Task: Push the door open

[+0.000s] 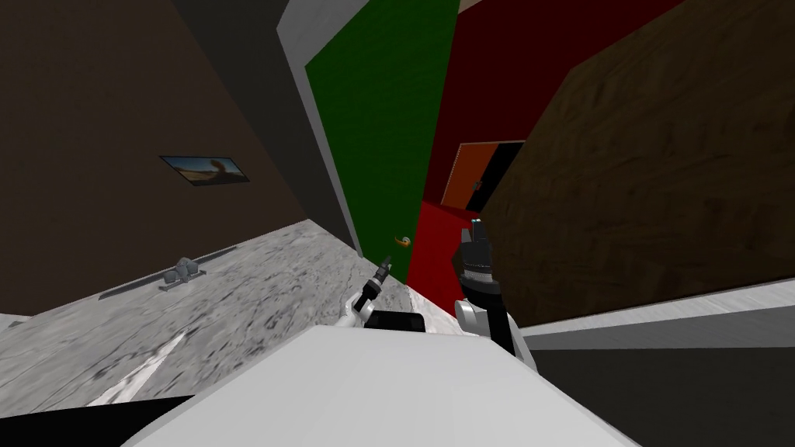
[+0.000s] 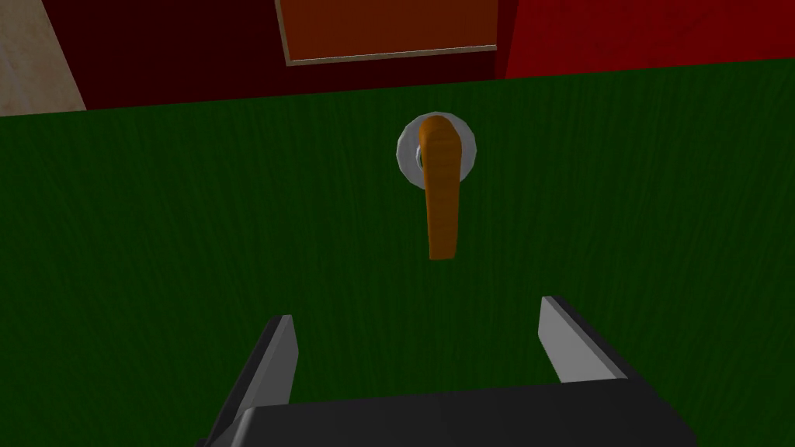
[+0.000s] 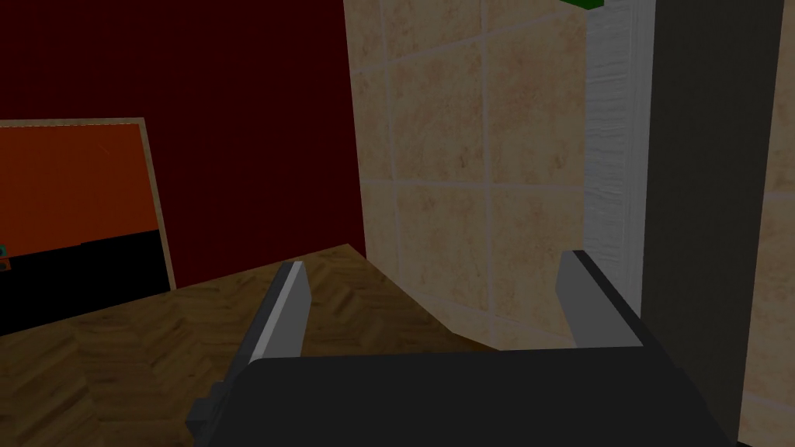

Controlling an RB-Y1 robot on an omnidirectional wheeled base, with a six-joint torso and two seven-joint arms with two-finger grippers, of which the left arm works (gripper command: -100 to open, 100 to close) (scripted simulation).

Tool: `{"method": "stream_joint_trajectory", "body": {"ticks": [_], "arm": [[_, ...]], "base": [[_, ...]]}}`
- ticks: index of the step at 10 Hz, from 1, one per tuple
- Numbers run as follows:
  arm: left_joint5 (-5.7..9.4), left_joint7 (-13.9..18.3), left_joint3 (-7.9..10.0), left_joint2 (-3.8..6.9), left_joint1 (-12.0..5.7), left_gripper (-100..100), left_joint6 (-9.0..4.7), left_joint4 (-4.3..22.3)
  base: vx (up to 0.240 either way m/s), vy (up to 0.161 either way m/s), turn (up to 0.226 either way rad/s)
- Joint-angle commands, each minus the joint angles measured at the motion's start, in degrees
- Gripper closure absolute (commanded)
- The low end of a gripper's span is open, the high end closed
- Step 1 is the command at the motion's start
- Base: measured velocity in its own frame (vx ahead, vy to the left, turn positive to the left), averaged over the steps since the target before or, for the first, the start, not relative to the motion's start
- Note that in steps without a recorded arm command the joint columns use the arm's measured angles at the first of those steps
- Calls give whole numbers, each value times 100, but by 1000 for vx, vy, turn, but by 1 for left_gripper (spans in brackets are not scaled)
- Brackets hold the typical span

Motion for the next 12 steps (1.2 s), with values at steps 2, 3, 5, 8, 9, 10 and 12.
{"method": "stream_joint_trajectory", "body": {"ticks": [2, 3, 5, 8, 9, 10, 12], "arm": [[-10, 35, -44, -30, -100, -100, -32, 241], [-16, 51, -68, -53, -151, -100, -47, 368], [-27, 78, -110, -94, -239, -100, -73, 586], [-18, 53, -93, -26, -258, -100, -76, 645], [-15, 47, -86, -13, -259, -100, -79, 653], [-8, 33, -70, 2, -262, -100, -85, 670], [7, 4, -38, -13, -268, -100, -96, 706]], "base": [[94, 30, -11], [112, 16, -13], [129, 22, -12], [99, -6, -19], [184, -70, -31], [181, -94, -27], [176, -81, -32]]}}
